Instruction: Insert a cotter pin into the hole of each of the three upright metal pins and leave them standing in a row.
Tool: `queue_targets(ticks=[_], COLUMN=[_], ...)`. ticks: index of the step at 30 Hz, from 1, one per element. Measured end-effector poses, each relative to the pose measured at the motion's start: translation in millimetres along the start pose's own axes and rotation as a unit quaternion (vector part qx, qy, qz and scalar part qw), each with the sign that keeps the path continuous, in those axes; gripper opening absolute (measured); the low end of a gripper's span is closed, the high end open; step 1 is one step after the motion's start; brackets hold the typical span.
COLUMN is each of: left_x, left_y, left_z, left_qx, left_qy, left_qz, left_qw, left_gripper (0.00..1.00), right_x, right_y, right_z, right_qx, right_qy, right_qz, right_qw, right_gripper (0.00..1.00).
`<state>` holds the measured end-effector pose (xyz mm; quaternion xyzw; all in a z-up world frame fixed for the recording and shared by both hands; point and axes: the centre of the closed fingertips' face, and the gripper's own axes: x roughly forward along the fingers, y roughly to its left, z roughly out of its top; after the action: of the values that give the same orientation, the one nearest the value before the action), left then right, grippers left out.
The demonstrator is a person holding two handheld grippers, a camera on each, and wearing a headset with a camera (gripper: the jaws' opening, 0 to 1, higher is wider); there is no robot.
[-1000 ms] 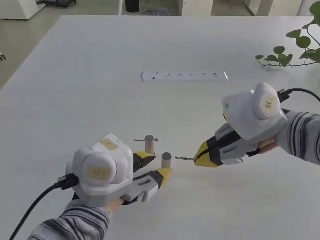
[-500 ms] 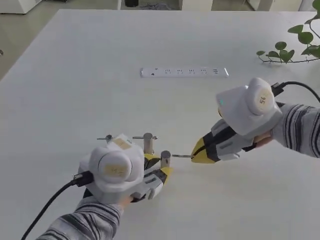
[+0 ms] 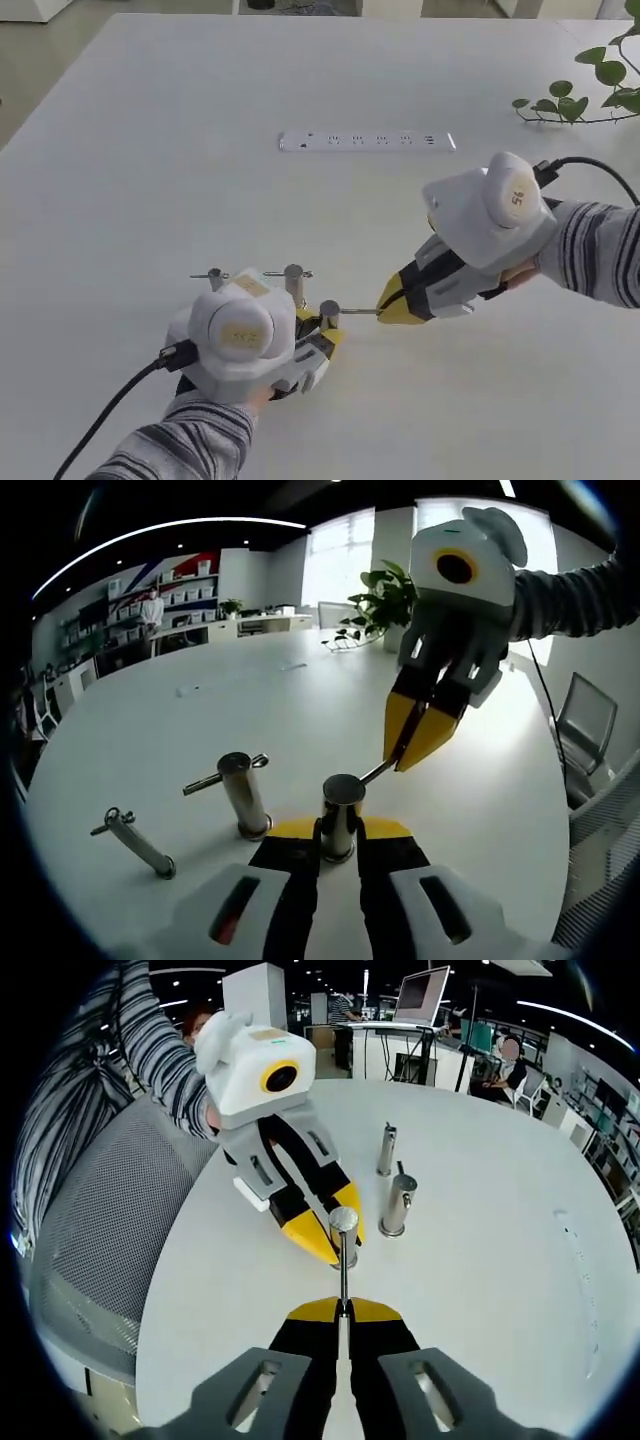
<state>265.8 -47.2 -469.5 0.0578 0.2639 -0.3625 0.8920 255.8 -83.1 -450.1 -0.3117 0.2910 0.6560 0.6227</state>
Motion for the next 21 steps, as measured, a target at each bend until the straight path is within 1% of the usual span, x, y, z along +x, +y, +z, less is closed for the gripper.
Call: queue_targets(ticks=[5, 9, 12, 16, 21], left_x=[0.1, 0.1, 0.1, 0.2, 0.6], left_y=[-0.2, -0.5, -0.4, -0.5, -1.5], left_z=[-0.2, -0.4, -0.5, -0.6, -0.7], left_qx=[0.006, 0.021, 0.028, 0.029, 0.02], left_qy=[0.0, 0.001, 0.001, -0.001, -0.004], left_qz=[-0.001, -0.01, -0.012, -0.015, -0.02], left_qw=[1.0, 0.9997, 0.9995, 0.9995, 0.9996], left_gripper=[0.1, 0.1, 0.1, 0.1, 0.1], right_x=[0.7, 3.5, 4.4, 2.8, 2.9], right_y=[1.0, -2.1, -2.6, -1.2, -0.1], right_z=[3.3, 4.7, 5.3, 7.0, 11.2], right_qx=[-0.005, -0.014, -0.021, -0.025, -0.028], right_qy=[0.0, 0.002, 0.006, 0.003, 0.0], right_qz=[0.001, 0.003, 0.004, 0.008, 0.01], right_qw=[1.0, 0.9999, 0.9998, 0.9997, 0.9996], right_gripper=[0.0, 0.0, 0.0, 0.0, 0.0])
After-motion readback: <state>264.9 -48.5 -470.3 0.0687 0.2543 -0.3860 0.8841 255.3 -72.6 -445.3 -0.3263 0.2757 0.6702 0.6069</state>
